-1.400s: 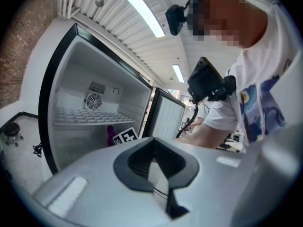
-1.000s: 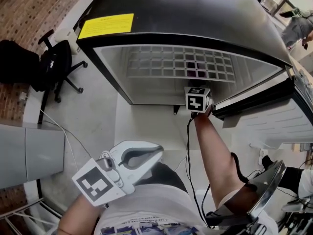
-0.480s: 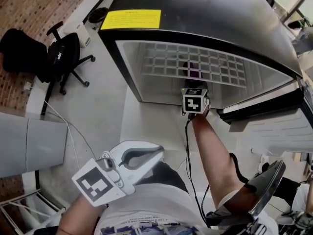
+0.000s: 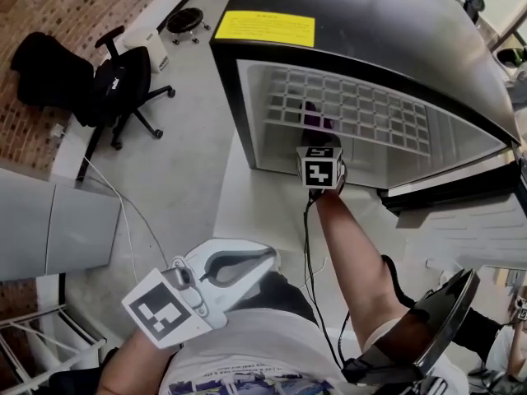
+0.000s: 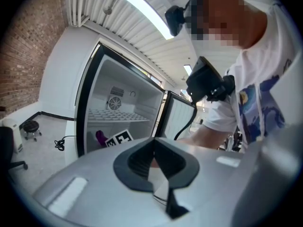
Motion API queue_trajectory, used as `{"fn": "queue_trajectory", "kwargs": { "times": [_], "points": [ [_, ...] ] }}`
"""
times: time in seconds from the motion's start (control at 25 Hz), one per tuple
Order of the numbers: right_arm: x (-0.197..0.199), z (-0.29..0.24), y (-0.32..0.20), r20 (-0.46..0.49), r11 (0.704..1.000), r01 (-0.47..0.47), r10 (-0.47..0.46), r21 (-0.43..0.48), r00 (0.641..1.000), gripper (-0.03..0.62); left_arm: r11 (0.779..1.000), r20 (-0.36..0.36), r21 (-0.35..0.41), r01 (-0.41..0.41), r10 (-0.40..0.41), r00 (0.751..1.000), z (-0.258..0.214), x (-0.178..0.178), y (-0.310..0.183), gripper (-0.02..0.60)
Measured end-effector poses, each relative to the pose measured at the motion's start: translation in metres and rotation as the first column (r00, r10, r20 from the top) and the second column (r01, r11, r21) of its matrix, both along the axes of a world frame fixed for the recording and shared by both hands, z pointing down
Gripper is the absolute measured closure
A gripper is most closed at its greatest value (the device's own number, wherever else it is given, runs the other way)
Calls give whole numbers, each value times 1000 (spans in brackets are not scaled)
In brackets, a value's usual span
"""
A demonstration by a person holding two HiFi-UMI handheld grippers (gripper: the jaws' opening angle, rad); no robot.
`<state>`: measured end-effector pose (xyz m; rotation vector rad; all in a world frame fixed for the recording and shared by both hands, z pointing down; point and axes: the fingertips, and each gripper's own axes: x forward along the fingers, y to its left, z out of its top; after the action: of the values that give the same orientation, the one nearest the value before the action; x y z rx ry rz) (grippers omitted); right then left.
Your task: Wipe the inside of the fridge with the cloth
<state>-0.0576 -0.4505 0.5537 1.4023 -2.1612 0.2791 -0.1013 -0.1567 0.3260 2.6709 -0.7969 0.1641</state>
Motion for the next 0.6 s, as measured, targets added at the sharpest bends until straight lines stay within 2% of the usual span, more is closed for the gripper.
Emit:
{"fn": "queue_trajectory", "kwargs": {
  "times": [0.6],
  "points": [
    [-71,-1,10,154,996,93,-90,-15,984,540,996,12,-10,86,-86,996,2,-28,15,575]
  ]
}}
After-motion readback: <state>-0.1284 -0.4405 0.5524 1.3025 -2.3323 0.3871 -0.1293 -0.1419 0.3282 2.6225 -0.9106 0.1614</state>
